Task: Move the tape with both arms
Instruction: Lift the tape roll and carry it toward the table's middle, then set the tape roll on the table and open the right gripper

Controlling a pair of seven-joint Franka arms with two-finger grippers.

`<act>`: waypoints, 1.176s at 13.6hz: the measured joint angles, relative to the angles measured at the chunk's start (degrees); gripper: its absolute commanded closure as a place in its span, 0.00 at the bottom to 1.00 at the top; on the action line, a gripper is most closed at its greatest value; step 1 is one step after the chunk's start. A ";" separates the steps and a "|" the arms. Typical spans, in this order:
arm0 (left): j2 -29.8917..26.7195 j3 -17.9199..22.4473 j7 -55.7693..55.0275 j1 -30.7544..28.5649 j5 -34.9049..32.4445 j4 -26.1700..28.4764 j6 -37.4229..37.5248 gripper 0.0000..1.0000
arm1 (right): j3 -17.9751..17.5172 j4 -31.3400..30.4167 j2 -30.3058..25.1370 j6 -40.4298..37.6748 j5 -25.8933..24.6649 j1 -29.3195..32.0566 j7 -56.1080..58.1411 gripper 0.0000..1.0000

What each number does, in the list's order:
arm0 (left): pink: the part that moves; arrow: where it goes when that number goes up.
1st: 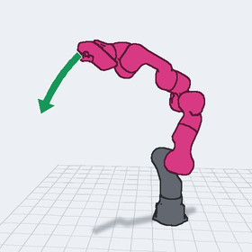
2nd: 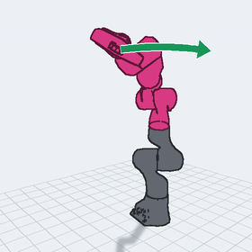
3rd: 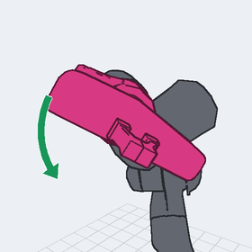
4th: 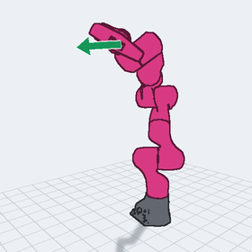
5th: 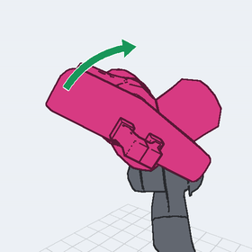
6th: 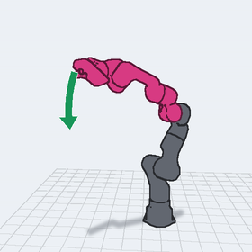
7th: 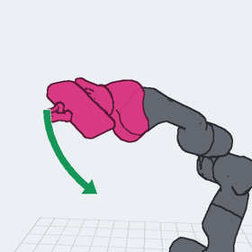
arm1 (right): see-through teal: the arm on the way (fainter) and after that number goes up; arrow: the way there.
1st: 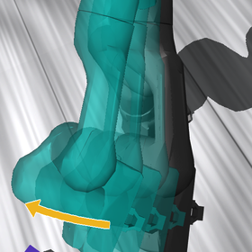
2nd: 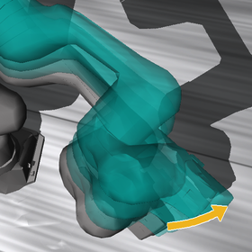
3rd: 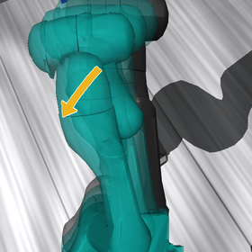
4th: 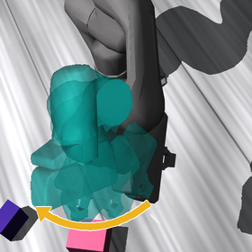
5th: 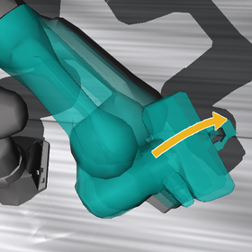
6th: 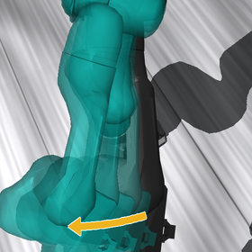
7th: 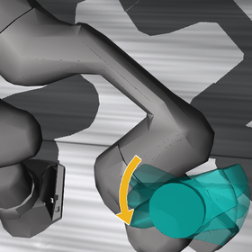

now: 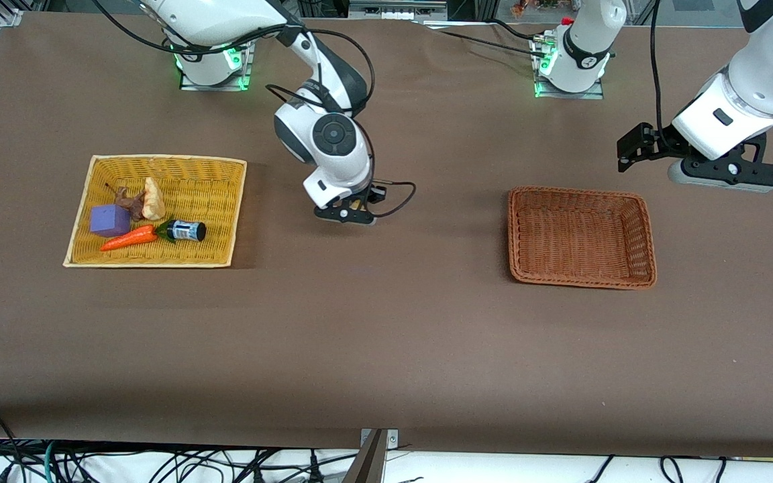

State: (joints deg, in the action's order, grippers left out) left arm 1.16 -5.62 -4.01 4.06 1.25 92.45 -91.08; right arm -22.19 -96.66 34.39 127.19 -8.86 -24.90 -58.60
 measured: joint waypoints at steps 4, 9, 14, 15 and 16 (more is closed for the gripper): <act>0.00 0.00 0.00 -0.01 0.00 0.00 0.00 0.00 | 0.03 4.81 3.31 -0.21 -2.38 -1.67 -1.55 1.00; 0.00 0.00 0.00 -0.01 0.00 0.00 0.00 0.00 | 0.16 9.08 10.10 2.95 -4.77 -2.78 -1.85 1.00; 0.00 0.00 0.00 -0.02 0.00 0.00 0.00 0.00 | 0.48 9.89 12.79 6.32 -4.91 -2.90 -1.85 0.00; 0.00 0.00 0.00 -0.02 0.00 0.00 0.00 0.00 | 0.48 9.94 12.84 6.44 -5.12 -2.92 -1.85 0.00; 0.00 0.00 0.00 -0.02 0.00 0.00 0.00 0.00 | 0.48 10.21 12.83 6.44 -5.74 -3.01 -1.85 0.00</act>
State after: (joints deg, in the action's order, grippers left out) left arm 1.16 -5.63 -4.01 4.04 1.25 92.44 -91.08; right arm -21.71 -86.45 47.22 133.64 -14.61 -27.91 -60.45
